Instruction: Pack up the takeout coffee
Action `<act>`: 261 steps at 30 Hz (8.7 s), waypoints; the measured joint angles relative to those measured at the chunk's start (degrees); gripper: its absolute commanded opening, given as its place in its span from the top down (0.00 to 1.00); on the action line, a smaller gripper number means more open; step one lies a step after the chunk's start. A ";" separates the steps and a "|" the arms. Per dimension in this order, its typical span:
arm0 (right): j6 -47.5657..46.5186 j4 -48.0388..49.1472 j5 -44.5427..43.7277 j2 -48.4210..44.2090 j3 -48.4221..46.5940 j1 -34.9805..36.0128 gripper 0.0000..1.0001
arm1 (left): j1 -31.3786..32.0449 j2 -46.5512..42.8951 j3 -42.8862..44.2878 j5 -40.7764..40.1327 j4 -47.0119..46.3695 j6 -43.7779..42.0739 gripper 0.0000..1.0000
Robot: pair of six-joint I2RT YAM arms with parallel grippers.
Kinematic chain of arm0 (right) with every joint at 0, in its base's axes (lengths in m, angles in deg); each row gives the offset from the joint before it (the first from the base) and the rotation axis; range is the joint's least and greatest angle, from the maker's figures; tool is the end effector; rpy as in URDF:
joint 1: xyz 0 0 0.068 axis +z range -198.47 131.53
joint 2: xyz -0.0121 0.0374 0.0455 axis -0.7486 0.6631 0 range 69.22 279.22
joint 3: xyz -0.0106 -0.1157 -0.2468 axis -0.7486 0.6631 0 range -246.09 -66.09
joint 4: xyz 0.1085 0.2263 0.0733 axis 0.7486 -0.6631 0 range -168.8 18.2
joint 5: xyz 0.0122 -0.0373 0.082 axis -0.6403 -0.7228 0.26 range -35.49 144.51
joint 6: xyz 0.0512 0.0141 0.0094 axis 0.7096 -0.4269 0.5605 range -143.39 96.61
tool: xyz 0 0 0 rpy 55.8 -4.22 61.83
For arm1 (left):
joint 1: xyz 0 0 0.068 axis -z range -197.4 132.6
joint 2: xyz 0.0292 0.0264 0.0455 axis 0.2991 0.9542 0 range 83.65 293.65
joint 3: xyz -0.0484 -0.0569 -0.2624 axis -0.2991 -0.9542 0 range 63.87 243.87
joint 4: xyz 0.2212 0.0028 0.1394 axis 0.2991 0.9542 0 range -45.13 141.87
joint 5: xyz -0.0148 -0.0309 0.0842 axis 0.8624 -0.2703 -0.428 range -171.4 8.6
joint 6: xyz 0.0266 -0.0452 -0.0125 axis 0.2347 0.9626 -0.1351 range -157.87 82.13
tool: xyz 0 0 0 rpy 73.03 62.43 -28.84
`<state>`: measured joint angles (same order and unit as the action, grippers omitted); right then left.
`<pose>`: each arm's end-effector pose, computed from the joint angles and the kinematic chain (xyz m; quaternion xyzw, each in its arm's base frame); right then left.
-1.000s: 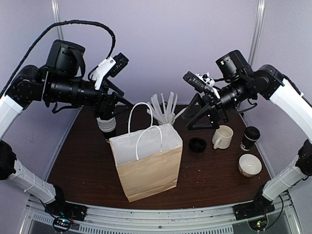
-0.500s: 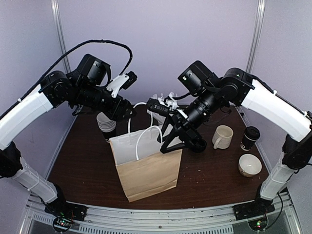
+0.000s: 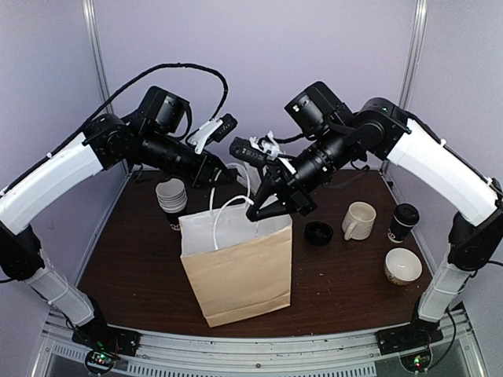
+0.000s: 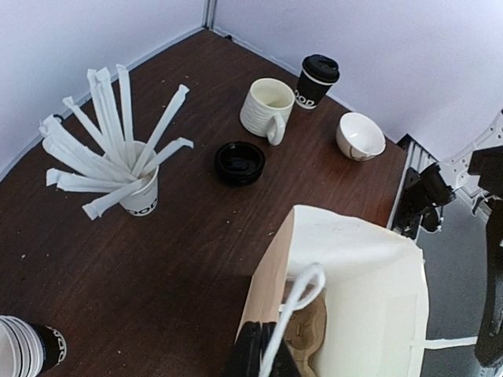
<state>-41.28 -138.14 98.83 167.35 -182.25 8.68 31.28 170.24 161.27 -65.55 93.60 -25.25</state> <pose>0.1623 0.2973 0.4334 -0.6336 0.6048 0.4427 0.1919 0.2034 -0.2459 0.4154 0.3330 0.8274 -0.3283 0.3110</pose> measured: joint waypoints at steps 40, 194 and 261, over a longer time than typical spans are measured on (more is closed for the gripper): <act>-6.38 -4.35 -2.27 1.64 -12.68 0.00 0.77 | 0.00 3.19 12.83 8.04 -0.74 0.87 0.57; -6.12 5.79 8.46 -24.22 23.19 -33.53 0.41 | 3.54 4.68 2.51 1.73 -4.15 -14.25 1.00; -18.16 -3.98 -24.68 -9.35 23.41 -70.14 0.23 | 1.99 -13.49 -6.99 -15.08 -0.50 -1.42 0.18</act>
<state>-59.45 -142.12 74.15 157.99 -158.84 -61.46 33.27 156.76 154.28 -80.63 93.10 -26.67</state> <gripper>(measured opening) 0.773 0.896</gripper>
